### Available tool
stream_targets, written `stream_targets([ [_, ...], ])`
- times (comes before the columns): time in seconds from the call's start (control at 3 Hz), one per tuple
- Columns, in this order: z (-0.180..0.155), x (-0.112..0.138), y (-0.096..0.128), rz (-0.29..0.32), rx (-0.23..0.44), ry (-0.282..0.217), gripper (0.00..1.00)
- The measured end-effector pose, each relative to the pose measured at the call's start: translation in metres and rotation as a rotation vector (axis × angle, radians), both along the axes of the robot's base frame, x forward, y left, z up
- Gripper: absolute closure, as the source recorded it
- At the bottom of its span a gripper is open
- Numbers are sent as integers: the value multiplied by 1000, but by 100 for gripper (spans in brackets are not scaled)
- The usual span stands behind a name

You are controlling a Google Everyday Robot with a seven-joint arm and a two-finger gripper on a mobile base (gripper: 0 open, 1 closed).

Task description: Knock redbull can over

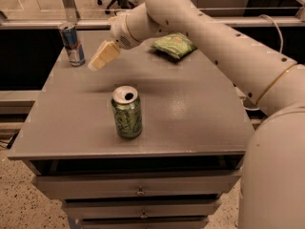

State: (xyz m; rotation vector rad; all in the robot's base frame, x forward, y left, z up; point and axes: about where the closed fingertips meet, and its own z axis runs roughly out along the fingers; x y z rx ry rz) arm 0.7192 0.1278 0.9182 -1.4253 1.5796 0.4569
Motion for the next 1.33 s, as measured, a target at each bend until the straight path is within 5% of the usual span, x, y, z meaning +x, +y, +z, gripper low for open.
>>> stream_targets([
  [0.67,-9,28,95,24,184,44,3],
  [1.0,-13,41,119,12,240,66,15],
  [1.33,-12,53,127,-27,305,113,40],
])
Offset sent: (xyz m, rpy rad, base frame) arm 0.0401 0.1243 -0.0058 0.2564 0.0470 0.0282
